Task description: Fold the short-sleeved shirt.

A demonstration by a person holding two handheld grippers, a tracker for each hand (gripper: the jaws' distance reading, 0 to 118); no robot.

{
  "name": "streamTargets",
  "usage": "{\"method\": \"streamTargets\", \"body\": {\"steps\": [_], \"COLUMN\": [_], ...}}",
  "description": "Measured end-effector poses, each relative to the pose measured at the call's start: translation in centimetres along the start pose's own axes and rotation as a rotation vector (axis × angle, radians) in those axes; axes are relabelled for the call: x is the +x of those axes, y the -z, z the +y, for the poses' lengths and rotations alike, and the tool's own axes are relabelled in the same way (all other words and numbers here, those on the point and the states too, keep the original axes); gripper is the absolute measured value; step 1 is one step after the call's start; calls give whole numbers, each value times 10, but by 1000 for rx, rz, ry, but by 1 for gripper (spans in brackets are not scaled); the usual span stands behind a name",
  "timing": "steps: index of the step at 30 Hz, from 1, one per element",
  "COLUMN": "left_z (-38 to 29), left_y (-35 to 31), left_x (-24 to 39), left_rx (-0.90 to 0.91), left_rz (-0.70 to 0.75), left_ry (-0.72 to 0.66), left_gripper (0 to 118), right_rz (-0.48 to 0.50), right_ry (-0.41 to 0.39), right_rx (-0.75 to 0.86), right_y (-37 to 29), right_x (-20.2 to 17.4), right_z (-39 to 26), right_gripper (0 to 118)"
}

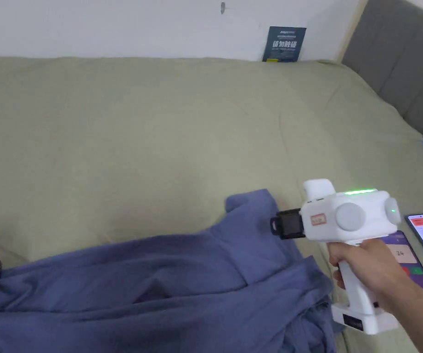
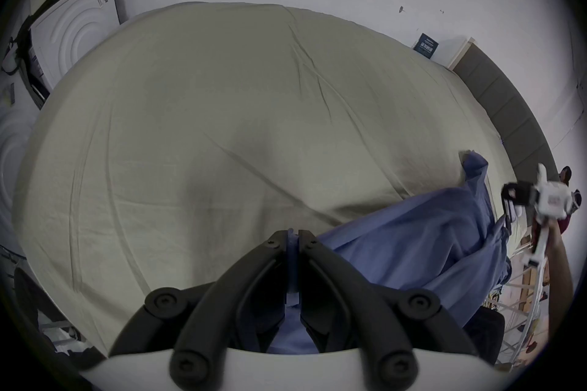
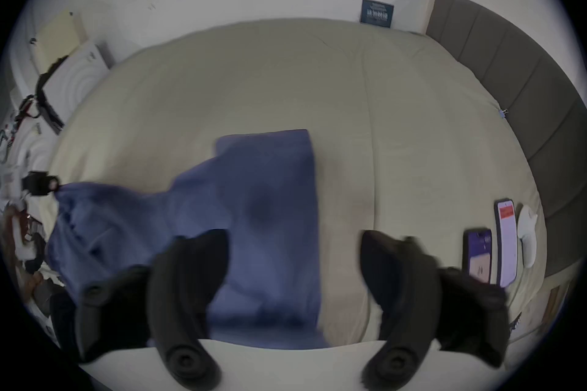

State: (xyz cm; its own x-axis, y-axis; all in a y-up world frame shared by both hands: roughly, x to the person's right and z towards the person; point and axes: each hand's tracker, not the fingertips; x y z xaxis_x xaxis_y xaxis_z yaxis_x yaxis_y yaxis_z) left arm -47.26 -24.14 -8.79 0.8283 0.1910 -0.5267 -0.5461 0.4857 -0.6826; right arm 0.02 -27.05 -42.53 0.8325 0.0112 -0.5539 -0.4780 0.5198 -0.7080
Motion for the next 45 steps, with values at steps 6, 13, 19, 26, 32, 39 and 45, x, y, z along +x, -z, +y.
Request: {"method": "streamTargets", "body": {"steps": [6, 13, 19, 26, 32, 39, 45], "left_z": [5, 2, 0, -10, -41, -118, -149], "left_y": [1, 3, 7, -33, -97, -109, -65], "left_x": [0, 3, 5, 7, 2, -14, -25], "left_rx": [-5, -20, -25, 63, 136, -4, -88], "left_rz": [1, 4, 7, -38, -93, -58, -19], "left_ry": [12, 29, 25, 26, 45, 98, 103], "left_gripper": [7, 7, 7, 6, 6, 6, 7], "right_rz": [32, 107, 77, 146, 215, 216, 194], "right_ry": [13, -82, -94, -153, -182, -161, -78], "right_rx": [-69, -125, -63, 110, 258, 187, 70], "right_y": [47, 51, 34, -38, -134, -174, -127], "right_x": [-10, -34, -30, -23, -19, -19, -17], "right_z": [21, 14, 11, -2, -51, -156, -203], "right_gripper": [95, 20, 4, 4, 4, 4, 4]}}
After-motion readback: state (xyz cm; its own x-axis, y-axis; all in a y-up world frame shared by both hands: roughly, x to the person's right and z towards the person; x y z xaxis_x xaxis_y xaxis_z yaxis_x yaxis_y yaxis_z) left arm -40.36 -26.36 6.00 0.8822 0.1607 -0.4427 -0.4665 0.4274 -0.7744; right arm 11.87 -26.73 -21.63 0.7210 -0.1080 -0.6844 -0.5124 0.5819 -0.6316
